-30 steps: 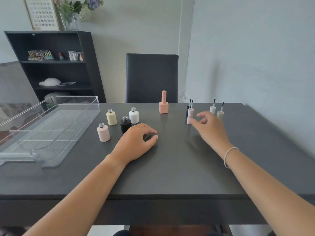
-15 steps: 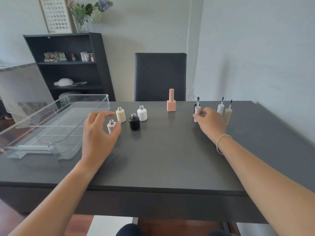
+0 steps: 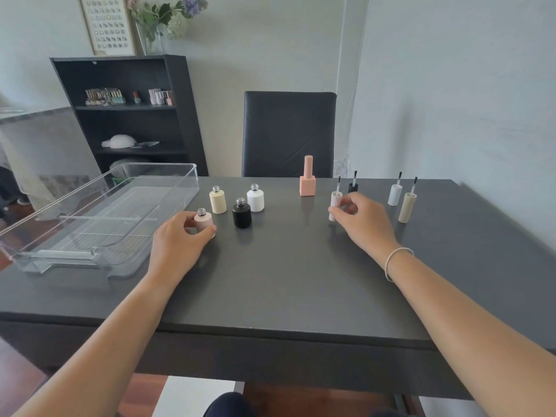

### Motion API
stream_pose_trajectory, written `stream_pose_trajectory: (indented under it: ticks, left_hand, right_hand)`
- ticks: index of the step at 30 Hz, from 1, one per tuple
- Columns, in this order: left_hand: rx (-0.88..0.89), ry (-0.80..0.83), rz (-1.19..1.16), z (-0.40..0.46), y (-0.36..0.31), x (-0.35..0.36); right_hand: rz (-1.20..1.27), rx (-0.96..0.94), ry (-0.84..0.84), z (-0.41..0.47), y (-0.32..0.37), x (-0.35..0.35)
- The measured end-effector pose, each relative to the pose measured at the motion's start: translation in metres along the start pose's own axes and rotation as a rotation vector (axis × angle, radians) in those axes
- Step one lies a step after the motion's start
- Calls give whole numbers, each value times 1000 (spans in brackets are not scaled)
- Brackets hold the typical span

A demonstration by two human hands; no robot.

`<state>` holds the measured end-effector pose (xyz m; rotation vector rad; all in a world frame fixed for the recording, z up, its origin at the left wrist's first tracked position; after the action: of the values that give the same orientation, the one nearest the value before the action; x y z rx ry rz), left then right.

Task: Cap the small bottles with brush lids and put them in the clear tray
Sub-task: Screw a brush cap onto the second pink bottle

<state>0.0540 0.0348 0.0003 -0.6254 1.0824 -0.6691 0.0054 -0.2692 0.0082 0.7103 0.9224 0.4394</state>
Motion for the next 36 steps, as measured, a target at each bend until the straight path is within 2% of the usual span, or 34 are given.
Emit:
stream_pose_trajectory:
  ticks: [3, 7, 12, 16, 23, 29, 36]
  left_hand:
    - [19, -16, -39, -3, -4, -1]
    - [144, -39, -170, -14, -25, 0]
    - [330, 138, -323, -26, -67, 31]
    - [419, 241, -319, -17, -91, 63]
    - [480, 265, -248, -2, -99, 100]
    - [483, 265, -261, -2, -92, 100]
    - [462, 269, -284, -5, -91, 99]
  right_hand:
    - [19, -66, 40, -1, 4, 4]
    - [74, -117, 63, -3, 9, 6]
    - [134, -90, 87, -3, 9, 5]
    - [179, -66, 85, -2, 7, 4]
    - [329, -83, -10, -1, 13, -8]
    - [491, -91, -82, -1, 20, -22]
    - [506, -64, -117, -3, 20, -24]
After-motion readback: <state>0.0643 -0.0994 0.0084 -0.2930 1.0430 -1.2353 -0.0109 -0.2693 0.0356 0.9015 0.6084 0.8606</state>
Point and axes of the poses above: each hand's wrist, its own z-axis towards the middle knuckle, its own x-axis out of the palm, y = z × x, the point moved 2 cm from there along z, towards the middle knuckle, and after that the axes turned 2 degrees about -x, right-handed, at the moved point
